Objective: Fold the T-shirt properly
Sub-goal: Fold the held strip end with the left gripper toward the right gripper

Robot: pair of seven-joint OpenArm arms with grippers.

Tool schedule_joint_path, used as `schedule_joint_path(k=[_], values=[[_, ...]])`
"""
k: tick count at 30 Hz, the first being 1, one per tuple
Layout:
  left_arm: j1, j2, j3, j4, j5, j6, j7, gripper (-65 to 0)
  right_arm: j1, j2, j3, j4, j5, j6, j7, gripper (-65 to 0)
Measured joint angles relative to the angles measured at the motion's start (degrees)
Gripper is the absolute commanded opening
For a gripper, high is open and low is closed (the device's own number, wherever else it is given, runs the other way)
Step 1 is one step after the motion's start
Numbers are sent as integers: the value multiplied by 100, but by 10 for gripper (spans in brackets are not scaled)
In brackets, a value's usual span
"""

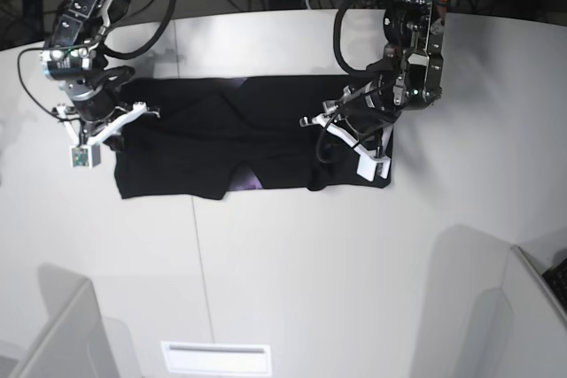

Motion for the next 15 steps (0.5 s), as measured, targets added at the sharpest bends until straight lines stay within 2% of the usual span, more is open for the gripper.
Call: schedule_joint_path(k=[4,15], values=[[-39,61,308,0,33,-11,11,-650,4,2,0,0,2,0,0,-650],[-155,177,387,-48,-4,-9,7,-650,17,15,0,-4,-11,0,0,-650]])
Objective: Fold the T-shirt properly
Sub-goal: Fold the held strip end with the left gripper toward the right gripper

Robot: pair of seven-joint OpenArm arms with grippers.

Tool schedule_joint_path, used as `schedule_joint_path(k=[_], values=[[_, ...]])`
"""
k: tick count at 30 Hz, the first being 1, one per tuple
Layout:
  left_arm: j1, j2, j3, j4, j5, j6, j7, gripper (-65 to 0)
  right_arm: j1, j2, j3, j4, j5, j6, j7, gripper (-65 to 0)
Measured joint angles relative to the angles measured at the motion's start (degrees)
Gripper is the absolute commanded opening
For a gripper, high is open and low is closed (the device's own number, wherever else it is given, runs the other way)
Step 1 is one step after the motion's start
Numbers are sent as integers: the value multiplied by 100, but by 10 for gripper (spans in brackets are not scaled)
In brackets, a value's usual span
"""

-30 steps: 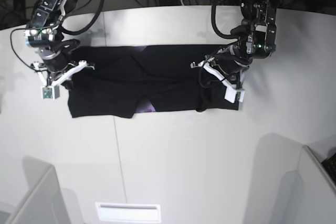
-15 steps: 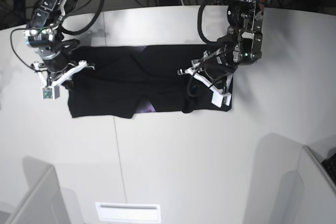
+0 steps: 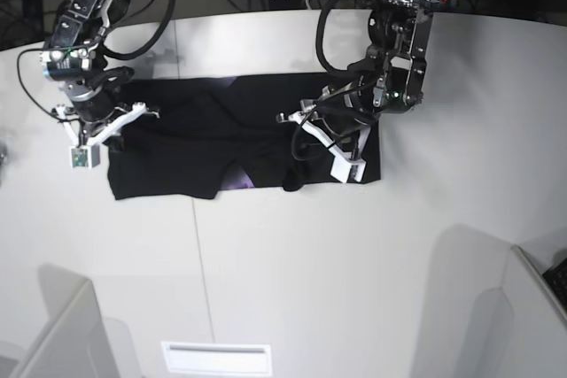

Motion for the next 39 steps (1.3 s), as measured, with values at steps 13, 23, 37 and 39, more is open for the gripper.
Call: schedule_joint_path(k=[13,23,37,39], values=[[55,105,-2,-48,0,2,2,-650,2,2,0,0,-4,0,0,-650],[57,105,-2,-50,-2,2,2,-650,2,-2,0,0,-2,0,0,-650],[140,74,350,50,-46,4,4,-156,2,0,0,0,-2,0,0,-650],[105,98,566,57,-50,2,4,-122,2,2,0,0,-4,0,0,-650]])
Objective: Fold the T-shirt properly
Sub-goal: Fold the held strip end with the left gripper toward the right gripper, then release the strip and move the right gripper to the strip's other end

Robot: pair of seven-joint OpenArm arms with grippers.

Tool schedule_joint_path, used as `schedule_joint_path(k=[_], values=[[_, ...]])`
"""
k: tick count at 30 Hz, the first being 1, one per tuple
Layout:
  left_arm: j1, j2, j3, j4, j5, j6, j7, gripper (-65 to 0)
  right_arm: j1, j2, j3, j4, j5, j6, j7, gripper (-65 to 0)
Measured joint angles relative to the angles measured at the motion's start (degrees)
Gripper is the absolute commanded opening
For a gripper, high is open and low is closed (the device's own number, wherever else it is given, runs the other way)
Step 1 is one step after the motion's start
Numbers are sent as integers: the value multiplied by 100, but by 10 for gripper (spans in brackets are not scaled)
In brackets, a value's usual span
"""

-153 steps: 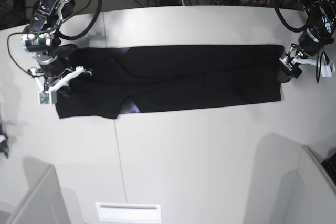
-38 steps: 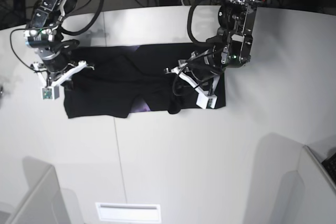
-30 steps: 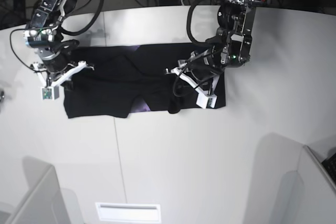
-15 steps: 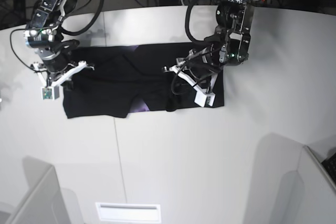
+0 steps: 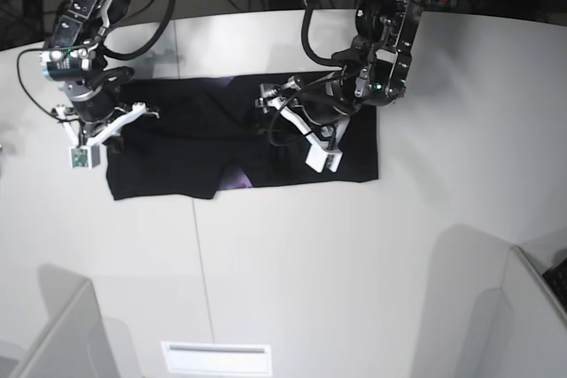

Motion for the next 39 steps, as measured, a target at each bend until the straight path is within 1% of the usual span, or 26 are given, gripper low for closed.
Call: schedule_joint_path(k=[5,6,8,9,10,12,13,14,15,17,18,20,23,24,25,28,29,32,33,34,35,37,39], values=[[-33,17,254,48,2,-2,0,-125,149,0,44,-26,9,0,-31,-650],[-31,13,251,81,2,0,4,-125,238,17,46,-57,17,0,-201,-650],[11,-2,199,247,-190,7,11,-135,448,50,118,-155,37,13,-667,-650],[35,-50,144,385,-306,-2,26,-171,590,66,229,-192,31,15,-892,-600],[48,-179,33,518,-555,-28,39,-235,769,81,352,-245,9,7,-1130,-524],[192,-501,-393,754,-901,-68,-24,-405,1064,164,498,-382,-7,2,-1578,-393],[295,-695,-684,800,-1005,-68,-24,-517,1204,170,597,-481,-7,9,-1694,-335],[404,-852,-1021,798,-1106,26,-39,-625,1309,170,658,-595,2,39,-1731,-306],[522,-994,-1344,796,-1165,20,-4,-650,1410,175,721,-737,7,302,-1784,-303],[695,-1207,-1915,791,-1325,2,17,-650,1615,269,811,-1180,76,756,-1818,-308],[772,-1261,-2208,796,-1320,-7,-44,-650,1733,332,876,-1449,52,835,-1836,-308],[914,-1338,-2647,796,-1349,-42,-42,-650,1943,560,1045,-2057,35,846,-1978,-305],[1134,-1613,-3106,793,-1364,-44,-28,-650,2190,822,1338,-2815,-28,828,-2028,-303],[1180,-1681,-3193,793,-1263,-46,-26,-650,2249,868,1427,-2997,0,837,-2015,-303],[1200,-1707,-3250,793,-1010,-42,-33,-650,2306,903,1488,-3163,7,837,-2039,-303],[1202,-1652,-3222,793,-262,-50,-46,-650,2485,962,1639,-3539,111,848,-2175,-303],[1204,-1624,-3174,793,24,-83,-42,-650,2514,1005,1700,-3637,380,855,-2269,-303],[1189,-1434,-3182,793,461,-90,-48,-650,2503,1178,1886,-3755,1095,855,-2583,-303],[1189,-1373,-3198,791,542,-142,-42,-650,2485,1228,1937,-3759,1261,855,-2621,-303],[1204,-1342,-3193,789,590,-289,-39,-650,2476,1279,1947,-3766,1373,848,-2662,-303],[1204,-1314,-3191,789,592,-437,0,-650,2472,1322,1932,-3764,1392,850,-2686,-303],[1174,-1209,-3193,789,787,-590,-7,-650,2487,1340,1915,-3807,1412,844,-2677,-303],[1169,-1147,-3193,789,896,-603,-7,-650,2524,1320,1904,-4068,1453,841,-2671,-303]])
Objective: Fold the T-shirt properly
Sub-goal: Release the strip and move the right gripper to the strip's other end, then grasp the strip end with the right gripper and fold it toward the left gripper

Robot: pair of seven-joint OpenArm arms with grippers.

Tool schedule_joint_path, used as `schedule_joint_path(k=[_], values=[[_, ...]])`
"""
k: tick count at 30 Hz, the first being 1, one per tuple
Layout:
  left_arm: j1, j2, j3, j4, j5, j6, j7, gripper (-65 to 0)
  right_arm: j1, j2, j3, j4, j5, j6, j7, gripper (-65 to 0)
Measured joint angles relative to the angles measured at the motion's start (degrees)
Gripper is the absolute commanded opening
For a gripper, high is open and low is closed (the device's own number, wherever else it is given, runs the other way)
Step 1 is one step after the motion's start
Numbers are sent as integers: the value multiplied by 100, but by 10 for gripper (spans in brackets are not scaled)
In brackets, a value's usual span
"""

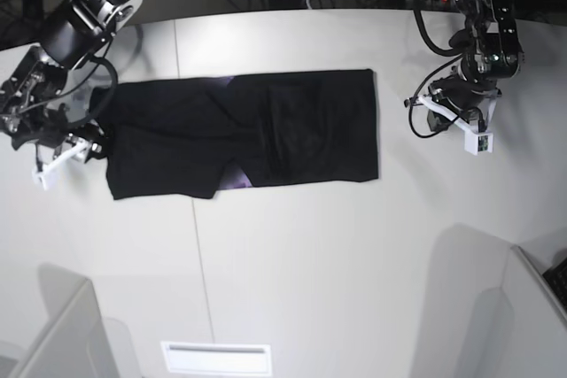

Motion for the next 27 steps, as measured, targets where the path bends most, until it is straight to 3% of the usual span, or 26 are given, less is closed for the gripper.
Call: schedule_joint_path(k=[9,14,18,23,25,27], values=[[37,94,-7,-2,267,-4,2,-650,221,166,42,-1115,428,20,44,-303],[39,92,-37,-214,267,-4,-35,-650,-4,125,-94,-920,828,37,-9,-306],[15,111,0,-409,267,-4,-17,-650,-376,57,-752,-234,734,57,-24,-308],[-98,186,160,-588,302,17,-13,-650,-420,0,-769,-181,826,55,-44,-311],[-179,192,428,-599,249,-4,-50,-650,-420,-7,-778,-181,824,57,-35,-345],[-221,240,566,-702,225,-24,-87,-650,-415,-20,-800,-181,737,57,-33,-437]])
